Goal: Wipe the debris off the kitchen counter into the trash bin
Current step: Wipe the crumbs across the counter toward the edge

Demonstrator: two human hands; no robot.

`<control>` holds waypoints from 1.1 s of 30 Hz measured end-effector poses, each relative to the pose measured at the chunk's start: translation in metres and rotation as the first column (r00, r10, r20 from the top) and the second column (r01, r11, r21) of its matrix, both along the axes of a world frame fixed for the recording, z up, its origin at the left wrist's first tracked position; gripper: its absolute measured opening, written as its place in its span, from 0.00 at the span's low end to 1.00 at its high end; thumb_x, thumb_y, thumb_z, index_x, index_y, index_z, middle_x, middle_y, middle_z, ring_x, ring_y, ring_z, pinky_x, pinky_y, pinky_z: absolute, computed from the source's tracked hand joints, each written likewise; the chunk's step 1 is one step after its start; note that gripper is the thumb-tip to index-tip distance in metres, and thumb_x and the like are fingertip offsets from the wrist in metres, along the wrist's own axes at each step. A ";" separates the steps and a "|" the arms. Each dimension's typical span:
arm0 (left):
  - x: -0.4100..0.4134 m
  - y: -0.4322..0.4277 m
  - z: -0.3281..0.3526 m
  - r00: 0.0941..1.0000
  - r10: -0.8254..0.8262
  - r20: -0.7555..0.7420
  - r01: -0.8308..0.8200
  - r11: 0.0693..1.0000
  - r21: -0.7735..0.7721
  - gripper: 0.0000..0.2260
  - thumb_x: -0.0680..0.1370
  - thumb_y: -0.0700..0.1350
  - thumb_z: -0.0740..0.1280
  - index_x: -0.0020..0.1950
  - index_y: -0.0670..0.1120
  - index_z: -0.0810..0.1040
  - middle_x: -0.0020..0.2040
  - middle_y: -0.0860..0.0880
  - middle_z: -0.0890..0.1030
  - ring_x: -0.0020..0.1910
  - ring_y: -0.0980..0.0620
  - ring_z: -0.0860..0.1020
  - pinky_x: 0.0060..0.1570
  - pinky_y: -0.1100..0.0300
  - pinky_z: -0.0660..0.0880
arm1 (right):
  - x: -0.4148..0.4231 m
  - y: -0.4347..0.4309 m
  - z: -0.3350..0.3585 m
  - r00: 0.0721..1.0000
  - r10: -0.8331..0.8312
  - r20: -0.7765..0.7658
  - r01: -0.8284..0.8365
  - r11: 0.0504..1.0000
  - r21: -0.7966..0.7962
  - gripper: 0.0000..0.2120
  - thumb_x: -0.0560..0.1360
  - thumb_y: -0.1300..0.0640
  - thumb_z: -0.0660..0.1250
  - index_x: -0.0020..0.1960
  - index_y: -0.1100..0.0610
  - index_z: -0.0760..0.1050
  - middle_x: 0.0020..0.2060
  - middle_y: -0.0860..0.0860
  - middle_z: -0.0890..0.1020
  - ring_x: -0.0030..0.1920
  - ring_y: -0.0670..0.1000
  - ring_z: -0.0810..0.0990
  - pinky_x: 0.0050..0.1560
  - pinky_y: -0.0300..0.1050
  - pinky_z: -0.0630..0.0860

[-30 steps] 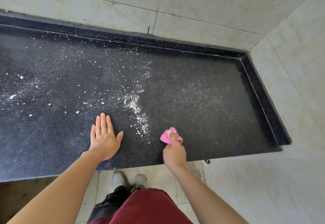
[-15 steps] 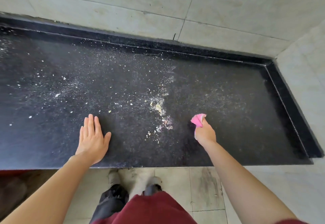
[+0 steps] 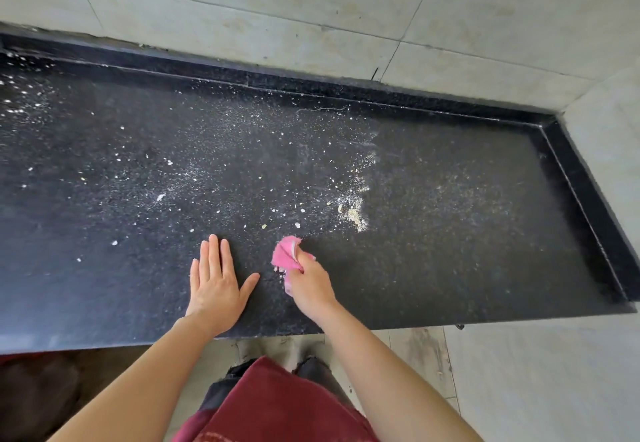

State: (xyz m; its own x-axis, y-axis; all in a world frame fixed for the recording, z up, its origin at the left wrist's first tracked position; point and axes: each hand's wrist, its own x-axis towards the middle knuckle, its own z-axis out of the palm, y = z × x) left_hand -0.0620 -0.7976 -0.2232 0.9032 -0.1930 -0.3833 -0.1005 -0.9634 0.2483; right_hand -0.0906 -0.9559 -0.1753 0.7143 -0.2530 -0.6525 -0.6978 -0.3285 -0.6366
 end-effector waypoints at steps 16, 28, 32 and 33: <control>0.000 -0.001 0.001 1.000 -0.003 -0.014 0.003 1.000 0.013 0.37 0.80 0.63 0.46 0.77 0.40 0.36 0.77 0.42 0.35 0.76 0.44 0.35 0.74 0.49 0.36 | -0.032 -0.013 -0.005 1.000 -0.022 0.010 0.024 0.954 -0.299 0.27 0.80 0.60 0.54 0.74 0.40 0.58 0.52 0.58 0.79 0.49 0.58 0.80 0.51 0.54 0.78; 0.037 -0.005 0.007 0.983 0.179 0.028 -0.175 0.977 -0.121 0.30 0.82 0.53 0.49 0.77 0.39 0.40 0.78 0.43 0.38 0.76 0.46 0.35 0.74 0.50 0.36 | 0.045 -0.104 0.011 0.963 -0.187 0.192 0.219 0.963 -0.160 0.26 0.77 0.61 0.54 0.70 0.39 0.67 0.37 0.48 0.76 0.33 0.49 0.72 0.37 0.45 0.70; 0.062 -0.013 0.002 0.976 0.216 -0.025 -0.217 0.974 -0.061 0.31 0.82 0.54 0.47 0.77 0.39 0.38 0.78 0.43 0.36 0.76 0.46 0.35 0.74 0.49 0.37 | 0.061 -0.193 0.009 0.981 -0.184 0.056 0.189 0.869 -0.458 0.26 0.78 0.61 0.53 0.73 0.44 0.64 0.55 0.56 0.78 0.52 0.60 0.76 0.52 0.50 0.73; 0.062 -0.013 0.001 0.975 0.220 -0.028 -0.221 0.974 -0.054 0.31 0.82 0.54 0.47 0.77 0.40 0.38 0.78 0.43 0.36 0.76 0.46 0.35 0.74 0.49 0.37 | 0.063 -0.205 0.006 0.982 -0.189 -0.002 0.162 0.851 -0.499 0.26 0.78 0.61 0.53 0.74 0.45 0.63 0.60 0.59 0.77 0.57 0.62 0.75 0.57 0.52 0.72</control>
